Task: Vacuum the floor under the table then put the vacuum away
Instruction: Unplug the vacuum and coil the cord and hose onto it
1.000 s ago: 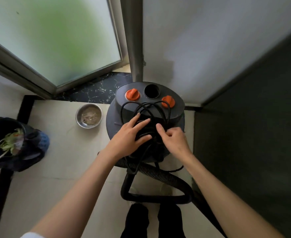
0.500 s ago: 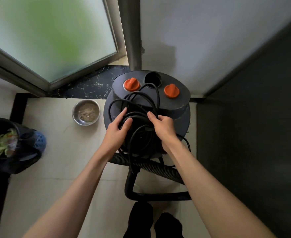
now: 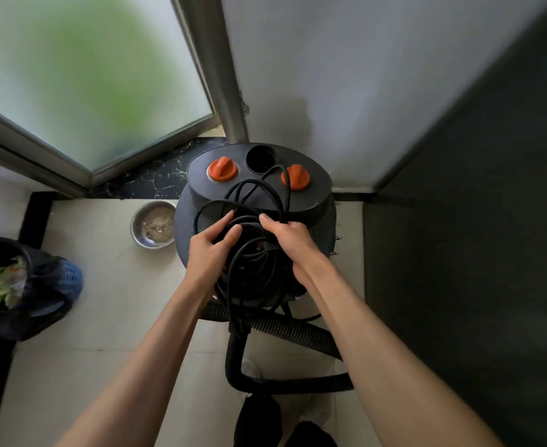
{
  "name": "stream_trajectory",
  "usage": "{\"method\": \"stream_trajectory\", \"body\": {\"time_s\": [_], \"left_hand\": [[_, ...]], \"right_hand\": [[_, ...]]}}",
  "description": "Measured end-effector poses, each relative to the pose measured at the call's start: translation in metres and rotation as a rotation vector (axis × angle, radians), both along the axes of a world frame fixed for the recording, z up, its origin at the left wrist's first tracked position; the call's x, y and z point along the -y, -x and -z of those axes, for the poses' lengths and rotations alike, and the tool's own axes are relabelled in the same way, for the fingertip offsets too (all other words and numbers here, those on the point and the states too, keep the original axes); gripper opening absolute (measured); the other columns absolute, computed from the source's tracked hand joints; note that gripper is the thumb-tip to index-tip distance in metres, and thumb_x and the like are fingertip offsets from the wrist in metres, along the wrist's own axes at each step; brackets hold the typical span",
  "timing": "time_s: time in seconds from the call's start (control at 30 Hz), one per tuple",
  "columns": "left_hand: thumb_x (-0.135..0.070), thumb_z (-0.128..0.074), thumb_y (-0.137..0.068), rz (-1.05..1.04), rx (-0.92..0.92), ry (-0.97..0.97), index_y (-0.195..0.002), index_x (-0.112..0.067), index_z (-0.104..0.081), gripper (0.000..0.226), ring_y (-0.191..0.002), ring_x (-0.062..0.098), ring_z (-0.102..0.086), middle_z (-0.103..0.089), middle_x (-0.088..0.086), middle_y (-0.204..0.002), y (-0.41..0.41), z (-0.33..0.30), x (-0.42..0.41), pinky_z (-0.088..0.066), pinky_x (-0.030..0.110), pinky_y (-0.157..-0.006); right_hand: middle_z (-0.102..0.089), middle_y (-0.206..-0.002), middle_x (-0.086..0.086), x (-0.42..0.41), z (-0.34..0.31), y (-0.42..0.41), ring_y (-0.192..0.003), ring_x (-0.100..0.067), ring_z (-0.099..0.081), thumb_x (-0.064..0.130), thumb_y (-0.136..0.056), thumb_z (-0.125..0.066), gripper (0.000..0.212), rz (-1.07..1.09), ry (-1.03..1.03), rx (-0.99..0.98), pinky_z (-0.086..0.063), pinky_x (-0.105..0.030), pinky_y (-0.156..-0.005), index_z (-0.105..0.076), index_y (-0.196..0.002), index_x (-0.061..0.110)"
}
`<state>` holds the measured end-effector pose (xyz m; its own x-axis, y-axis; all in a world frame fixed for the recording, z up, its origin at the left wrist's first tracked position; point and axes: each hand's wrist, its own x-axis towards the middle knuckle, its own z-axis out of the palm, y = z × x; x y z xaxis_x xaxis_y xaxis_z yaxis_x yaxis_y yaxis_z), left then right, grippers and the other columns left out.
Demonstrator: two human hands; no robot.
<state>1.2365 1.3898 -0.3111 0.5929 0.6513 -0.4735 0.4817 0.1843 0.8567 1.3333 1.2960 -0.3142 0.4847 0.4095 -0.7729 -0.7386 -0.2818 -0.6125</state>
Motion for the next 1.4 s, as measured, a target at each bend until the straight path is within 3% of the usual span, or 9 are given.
{"method": "stream_trajectory", "body": {"time_s": [0.17, 0.3, 0.43, 0.67, 0.77, 0.9, 1.03, 1.2, 1.4], "left_hand": [[-0.017, -0.061, -0.090, -0.053, 0.006, 0.106, -0.133, -0.017, -0.052, 0.044, -0.107, 0.015, -0.063, -0.065, 0.004, -0.119, -0.006, -0.001, 0.022, -0.049, 0.035, -0.097], [-0.016, -0.062, -0.089, -0.040, 0.027, 0.143, -0.134, -0.016, -0.052, 0.045, -0.108, 0.012, -0.062, -0.064, 0.003, -0.121, -0.017, 0.001, 0.048, -0.049, 0.032, -0.097], [-0.016, -0.061, -0.090, -0.022, 0.047, 0.165, -0.136, -0.016, -0.049, 0.047, -0.100, 0.002, -0.063, -0.063, -0.001, -0.119, -0.035, 0.002, 0.074, -0.051, 0.019, -0.086], [-0.016, -0.061, -0.090, 0.009, 0.019, 0.150, -0.136, -0.015, -0.048, 0.048, -0.111, 0.013, -0.060, -0.061, 0.005, -0.125, -0.063, 0.000, 0.082, -0.047, 0.033, -0.100], [-0.015, -0.061, -0.091, 0.028, 0.018, 0.128, -0.137, -0.013, -0.047, 0.048, -0.110, 0.011, -0.060, -0.061, 0.004, -0.125, -0.074, -0.003, 0.076, -0.047, 0.029, -0.099], [-0.014, -0.059, -0.092, 0.040, 0.031, 0.122, -0.137, -0.011, -0.046, 0.048, -0.107, 0.009, -0.061, -0.061, 0.004, -0.125, -0.076, -0.005, 0.069, -0.049, 0.018, -0.089], [-0.014, -0.059, -0.092, 0.086, -0.005, 0.106, -0.137, -0.011, -0.047, 0.047, -0.114, 0.012, -0.058, -0.058, 0.004, -0.129, -0.067, -0.005, 0.059, -0.046, 0.026, -0.098], [-0.019, -0.060, -0.091, 0.189, -0.048, -0.006, -0.135, -0.010, -0.049, 0.046, -0.119, 0.015, -0.055, -0.058, 0.006, -0.130, -0.062, -0.004, 0.047, -0.043, 0.037, -0.105], [-0.026, -0.070, -0.082, 0.091, -0.090, -0.086, -0.122, -0.016, -0.060, 0.043, -0.103, 0.013, -0.063, -0.068, 0.000, -0.107, -0.050, 0.000, 0.038, -0.047, 0.035, -0.097]], "right_hand": [[-0.071, -0.098, -0.014, 0.024, 0.003, -0.009, -0.090, -0.024, -0.068, 0.018, -0.092, -0.060, 0.023, -0.028, -0.069, -0.014, -0.054, -0.027, -0.073, -0.070, -0.099, -0.001], [-0.072, -0.089, -0.010, 0.053, 0.003, -0.020, -0.085, -0.022, -0.069, 0.020, -0.092, -0.060, 0.018, -0.023, -0.034, 0.000, -0.054, -0.028, -0.073, -0.072, -0.085, 0.008], [-0.072, -0.097, -0.011, 0.078, 0.002, -0.035, -0.092, -0.023, -0.069, 0.023, -0.092, -0.061, 0.021, 0.002, 0.011, 0.002, -0.054, -0.029, -0.076, -0.071, -0.100, 0.007], [-0.070, -0.109, -0.011, 0.092, 0.006, -0.053, -0.101, -0.022, -0.066, 0.026, -0.092, -0.061, 0.035, 0.064, 0.020, 0.007, -0.053, -0.032, -0.084, -0.064, -0.120, 0.006], [-0.069, -0.110, -0.011, 0.090, 0.006, -0.059, -0.102, -0.023, -0.066, 0.028, -0.092, -0.061, 0.035, 0.088, 0.011, 0.013, -0.053, -0.035, -0.089, -0.064, -0.119, 0.006], [-0.071, -0.097, -0.006, 0.081, 0.003, -0.060, -0.094, -0.020, -0.068, 0.027, -0.093, -0.059, 0.024, 0.095, 0.003, 0.018, -0.054, -0.030, -0.075, -0.068, -0.106, 0.008], [-0.069, -0.107, -0.008, 0.073, 0.006, -0.052, -0.103, -0.023, -0.065, 0.029, -0.095, -0.056, 0.033, 0.066, 0.022, -0.016, -0.052, -0.036, -0.088, -0.063, -0.118, 0.007], [-0.070, -0.109, -0.012, 0.065, 0.008, -0.038, -0.102, -0.026, -0.066, 0.030, -0.093, -0.056, 0.031, 0.122, -0.020, -0.102, -0.050, -0.041, -0.094, -0.068, -0.113, 0.008], [-0.070, -0.110, -0.010, 0.050, -0.003, -0.027, -0.103, -0.027, -0.066, 0.035, -0.085, -0.065, 0.040, 0.113, 0.017, -0.060, -0.049, -0.044, -0.097, -0.067, -0.116, 0.009]]}}
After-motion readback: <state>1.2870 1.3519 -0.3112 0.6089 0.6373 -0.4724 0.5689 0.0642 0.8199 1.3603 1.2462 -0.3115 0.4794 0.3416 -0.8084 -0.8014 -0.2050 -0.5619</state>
